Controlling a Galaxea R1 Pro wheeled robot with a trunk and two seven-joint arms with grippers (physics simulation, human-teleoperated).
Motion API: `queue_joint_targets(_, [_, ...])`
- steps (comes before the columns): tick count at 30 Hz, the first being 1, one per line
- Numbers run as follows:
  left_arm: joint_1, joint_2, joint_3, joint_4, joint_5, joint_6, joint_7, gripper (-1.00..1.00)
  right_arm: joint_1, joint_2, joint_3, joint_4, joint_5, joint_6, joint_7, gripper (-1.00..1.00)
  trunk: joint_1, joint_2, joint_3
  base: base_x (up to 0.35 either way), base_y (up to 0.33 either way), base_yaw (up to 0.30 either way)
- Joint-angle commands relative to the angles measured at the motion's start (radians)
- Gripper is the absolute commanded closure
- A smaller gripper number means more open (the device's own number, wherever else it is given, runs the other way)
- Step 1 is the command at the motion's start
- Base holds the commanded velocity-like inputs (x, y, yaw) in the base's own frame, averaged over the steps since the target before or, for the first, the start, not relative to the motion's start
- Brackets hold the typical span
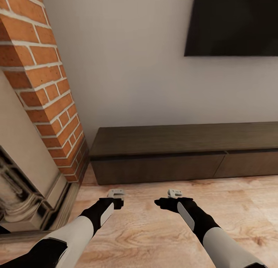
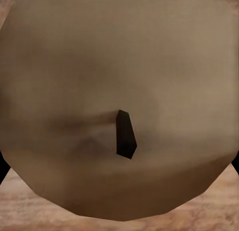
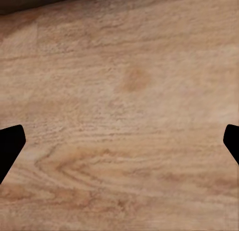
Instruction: Place each of the two pumpkins and all three candles from the living room inside a cabinet in the living room (use any cabinet), then make sure every cabinet is closed, and position the cauldron so it is next to a table in the living room.
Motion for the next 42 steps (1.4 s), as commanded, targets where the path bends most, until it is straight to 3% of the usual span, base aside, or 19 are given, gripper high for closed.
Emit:
queue_joint_targets(1, [0.000, 0.000, -0.008, -0.002, 0.011, 0.005, 0.007, 1.00, 0.000, 0.000, 0.001, -0.001, 0.002, 0.004, 0.002, -1.00, 0.000, 0.000, 0.001, 0.000, 0.000, 0.130])
queue_joint_targets(26, [0.000, 0.000, -0.009, 0.000, 0.009, 0.005, 0.007, 1.00, 0.000, 0.000, 0.001, 0.011, 0.002, 0.004, 0.003, -1.00, 0.000, 0.000, 0.025, -0.044, -0.243, 0.041])
queue_joint_targets(42, [0.000, 0.000, -0.008, 0.000, 0.010, 0.005, 0.007, 1.00, 0.000, 0.000, 0.001, 0.011, 0.002, 0.003, 0.003, -1.00, 0.000, 0.000, 0.035, 0.048, 0.048, 0.017])
